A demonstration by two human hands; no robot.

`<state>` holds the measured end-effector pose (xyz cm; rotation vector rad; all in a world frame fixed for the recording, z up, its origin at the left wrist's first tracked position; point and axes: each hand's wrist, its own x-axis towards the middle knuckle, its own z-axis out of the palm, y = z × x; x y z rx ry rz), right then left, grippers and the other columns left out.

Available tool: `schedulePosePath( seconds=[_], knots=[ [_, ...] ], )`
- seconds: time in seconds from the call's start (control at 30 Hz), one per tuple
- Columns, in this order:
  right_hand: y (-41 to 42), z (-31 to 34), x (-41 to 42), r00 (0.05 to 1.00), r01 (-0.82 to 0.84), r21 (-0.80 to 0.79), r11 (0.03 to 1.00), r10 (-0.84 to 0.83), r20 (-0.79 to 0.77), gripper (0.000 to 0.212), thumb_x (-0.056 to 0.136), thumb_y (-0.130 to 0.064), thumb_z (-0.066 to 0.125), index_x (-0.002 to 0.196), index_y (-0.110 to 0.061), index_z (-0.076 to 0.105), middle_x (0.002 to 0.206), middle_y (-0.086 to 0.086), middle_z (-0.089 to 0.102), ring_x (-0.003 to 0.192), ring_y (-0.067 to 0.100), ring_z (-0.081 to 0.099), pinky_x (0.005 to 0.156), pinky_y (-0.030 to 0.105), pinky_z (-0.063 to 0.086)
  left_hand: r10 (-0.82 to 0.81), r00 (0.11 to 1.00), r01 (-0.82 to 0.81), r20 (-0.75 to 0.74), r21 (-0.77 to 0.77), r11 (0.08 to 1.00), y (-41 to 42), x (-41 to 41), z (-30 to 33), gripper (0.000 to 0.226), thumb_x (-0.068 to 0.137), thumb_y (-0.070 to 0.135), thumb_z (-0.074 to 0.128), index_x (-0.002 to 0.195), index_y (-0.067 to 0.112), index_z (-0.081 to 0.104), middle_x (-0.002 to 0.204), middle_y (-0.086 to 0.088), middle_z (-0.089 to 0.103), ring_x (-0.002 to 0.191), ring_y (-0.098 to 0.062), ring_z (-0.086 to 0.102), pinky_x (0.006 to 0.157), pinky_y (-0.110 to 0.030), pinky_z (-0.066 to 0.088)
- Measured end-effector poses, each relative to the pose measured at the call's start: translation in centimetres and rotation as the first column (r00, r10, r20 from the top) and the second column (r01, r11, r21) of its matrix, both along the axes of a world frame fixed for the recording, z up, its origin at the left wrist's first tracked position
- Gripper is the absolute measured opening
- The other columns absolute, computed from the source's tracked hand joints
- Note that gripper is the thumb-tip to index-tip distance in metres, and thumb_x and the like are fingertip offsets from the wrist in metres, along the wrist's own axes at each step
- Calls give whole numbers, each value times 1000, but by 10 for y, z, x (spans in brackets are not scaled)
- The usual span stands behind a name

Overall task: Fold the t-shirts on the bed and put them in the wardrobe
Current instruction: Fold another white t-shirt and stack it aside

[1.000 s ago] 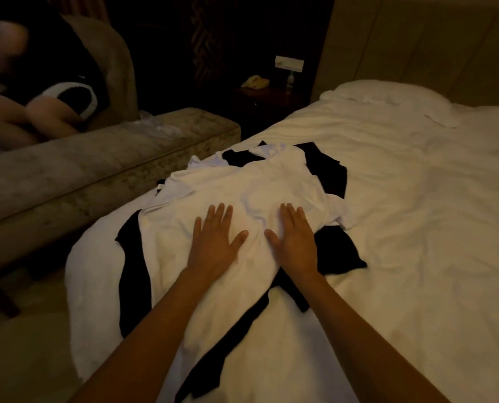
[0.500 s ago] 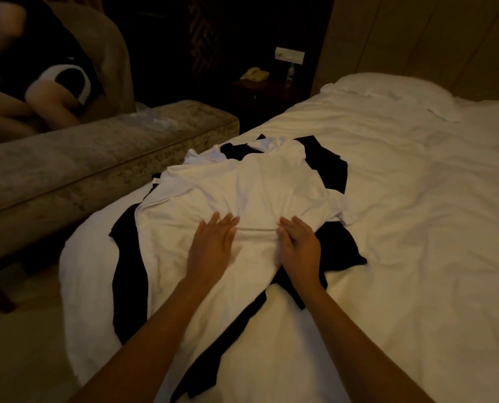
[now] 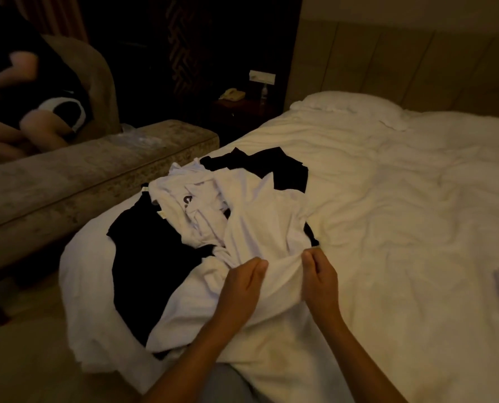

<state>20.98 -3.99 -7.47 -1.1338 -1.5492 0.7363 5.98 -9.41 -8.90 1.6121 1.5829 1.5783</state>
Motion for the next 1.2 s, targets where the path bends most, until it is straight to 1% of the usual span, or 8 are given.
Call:
schedulePosePath(
  seconds=[0.23, 0.37, 0.5, 0.63, 0.83, 0.93, 1.03, 1.2],
  knots=[
    [-34, -4, 67, 987, -130, -86, 988, 137, 81, 32, 83, -38, 54, 60, -17, 45, 56, -7, 44, 57, 2, 40, 56, 22, 34, -179, 983, 170, -28, -208, 963, -30, 35, 3, 40, 85, 59, 35, 71, 31, 59, 76, 10, 68, 76, -1, 61, 75, -26, 46],
    [-39, -5, 81, 974, -67, -193, 979, 106, 199, 36, 88, -39, 56, 60, -17, 56, 59, -4, 56, 60, 7, 52, 61, 27, 40, -40, 998, 48, 42, -216, 975, -30, 37, 6, 36, 90, 40, 38, 76, 18, 62, 68, 6, 63, 69, -11, 59, 71, -29, 49],
    [-29, -9, 76, 959, 124, -272, 954, -45, 280, 12, 96, -24, 58, 97, -18, 68, 100, 2, 69, 96, 23, 64, 78, 27, 43, 129, 980, -168, -150, -286, 943, -2, 26, 0, 34, 101, 34, 49, 121, 8, 60, 124, -12, 60, 118, -26, 54, 100, -36, 41],
    [-7, -12, 57, 989, 69, -554, 830, 14, 144, 69, 94, -33, 62, 151, -10, 30, 153, 13, 38, 137, 31, 40, 109, 37, 35, 156, 981, -192, -111, -543, 817, 33, 13, -6, 86, 93, 45, 60, 154, 3, 17, 159, -16, 21, 146, -31, 23, 117, -38, 22],
    [6, -21, 42, 980, -123, -692, 711, -22, -197, 81, 86, -46, 71, 150, -11, 36, 151, 9, 41, 135, 28, 43, 109, 39, 39, 229, 927, -32, 297, -547, 836, 53, 13, -30, 81, 67, 52, 78, 128, 2, 58, 123, -13, 65, 115, -30, 61, 100, -43, 49],
    [-5, -12, 44, 974, -119, -629, 768, -31, -223, 38, 95, -40, 60, 121, -12, 62, 119, 6, 64, 101, 16, 61, 93, 33, 47, 110, 929, 65, 354, -449, 891, 38, 36, -10, 28, 97, 27, 61, 109, 3, 64, 103, -5, 67, 101, -23, 64, 82, -27, 49],
    [-16, 1, 58, 972, -132, -567, 813, -6, -235, 21, 102, -39, 45, 114, -28, 58, 107, -9, 64, 91, 4, 58, 83, 28, 48, 43, 877, 155, 478, -366, 918, 21, 66, 17, 15, 103, 16, 46, 96, 15, 60, 88, 9, 58, 84, -4, 54, 66, -10, 42],
    [-16, 23, 77, 876, -261, -583, 769, -65, -477, 42, 101, -47, 41, 121, -17, 60, 111, 5, 67, 96, 18, 63, 80, 31, 50, -48, 871, 258, 489, -372, 892, -6, 101, 36, 25, 104, 12, 42, 123, 4, 56, 92, 9, 62, 80, 8, 62, 93, -27, 46]
  ],
)
